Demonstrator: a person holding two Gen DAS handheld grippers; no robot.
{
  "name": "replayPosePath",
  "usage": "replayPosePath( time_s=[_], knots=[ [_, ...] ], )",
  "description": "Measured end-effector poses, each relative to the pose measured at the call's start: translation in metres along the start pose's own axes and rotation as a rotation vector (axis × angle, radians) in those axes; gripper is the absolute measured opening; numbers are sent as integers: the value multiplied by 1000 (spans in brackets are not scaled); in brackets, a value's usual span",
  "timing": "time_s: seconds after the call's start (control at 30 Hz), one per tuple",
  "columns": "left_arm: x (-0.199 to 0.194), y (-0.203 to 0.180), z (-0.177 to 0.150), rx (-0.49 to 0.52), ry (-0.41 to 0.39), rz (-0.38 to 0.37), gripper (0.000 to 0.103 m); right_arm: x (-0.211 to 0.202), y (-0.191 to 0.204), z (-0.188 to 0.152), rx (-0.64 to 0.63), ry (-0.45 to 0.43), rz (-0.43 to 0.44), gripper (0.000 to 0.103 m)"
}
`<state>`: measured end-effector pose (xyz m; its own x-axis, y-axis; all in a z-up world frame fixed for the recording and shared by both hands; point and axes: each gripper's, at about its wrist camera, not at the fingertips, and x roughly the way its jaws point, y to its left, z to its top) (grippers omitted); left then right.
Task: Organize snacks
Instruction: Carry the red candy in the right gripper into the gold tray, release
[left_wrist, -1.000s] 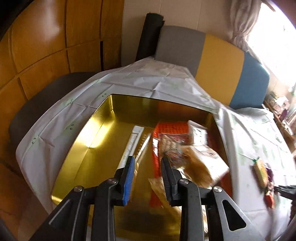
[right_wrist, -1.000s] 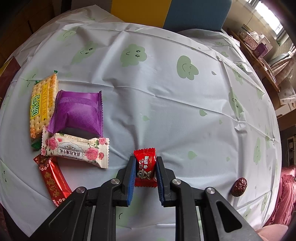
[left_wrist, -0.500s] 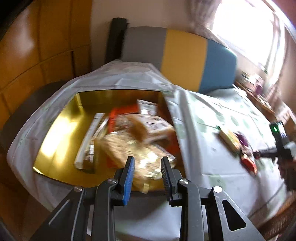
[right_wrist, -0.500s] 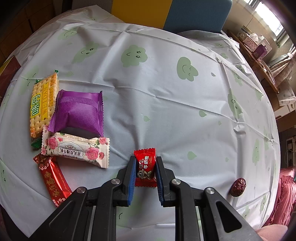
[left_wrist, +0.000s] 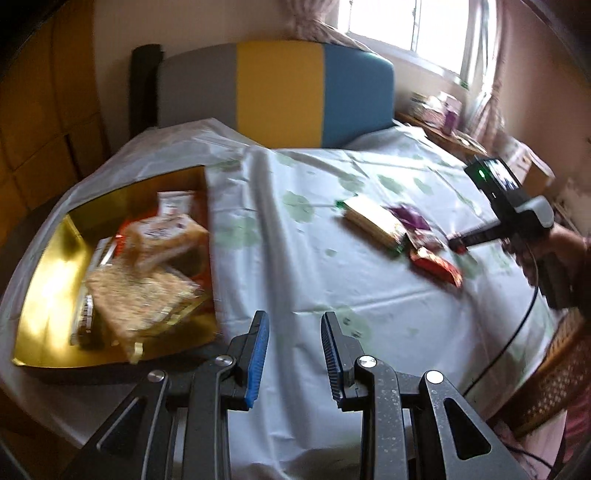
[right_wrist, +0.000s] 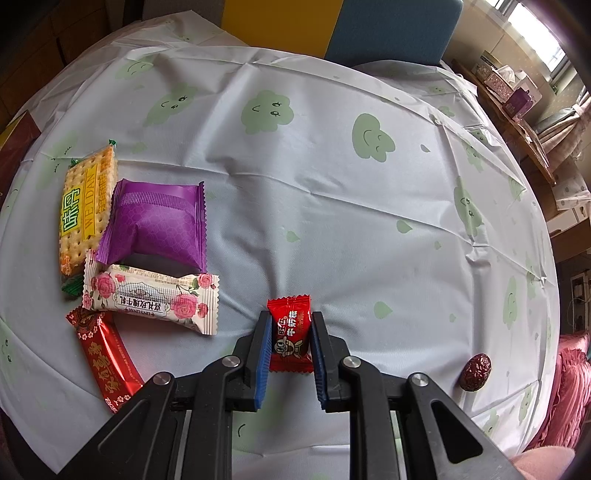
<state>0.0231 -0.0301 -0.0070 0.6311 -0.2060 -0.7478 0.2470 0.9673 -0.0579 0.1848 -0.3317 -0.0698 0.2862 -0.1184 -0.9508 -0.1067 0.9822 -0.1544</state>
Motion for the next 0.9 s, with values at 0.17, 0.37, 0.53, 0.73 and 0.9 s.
replayPosePath(
  time_s=[0.17,0.37,0.53,0.73,0.9],
  knots=[
    [19,-16,-10,36,52,-26,30,0,-1,0,2,0,2,19],
    [42,-31,-27,72,101,-42,30,0,-2,1,6,-2,6,18],
    [47,-37,-37,103,76,-63,31,-4,-8,5,39,-14,21,17],
    [50,-28,-39,65,49,-120,34,-35,-19,13,97,-113,124,17],
    [48,-23,-43,39,20,-151,35,-68,19,24,-6,-175,236,17]
  ],
)
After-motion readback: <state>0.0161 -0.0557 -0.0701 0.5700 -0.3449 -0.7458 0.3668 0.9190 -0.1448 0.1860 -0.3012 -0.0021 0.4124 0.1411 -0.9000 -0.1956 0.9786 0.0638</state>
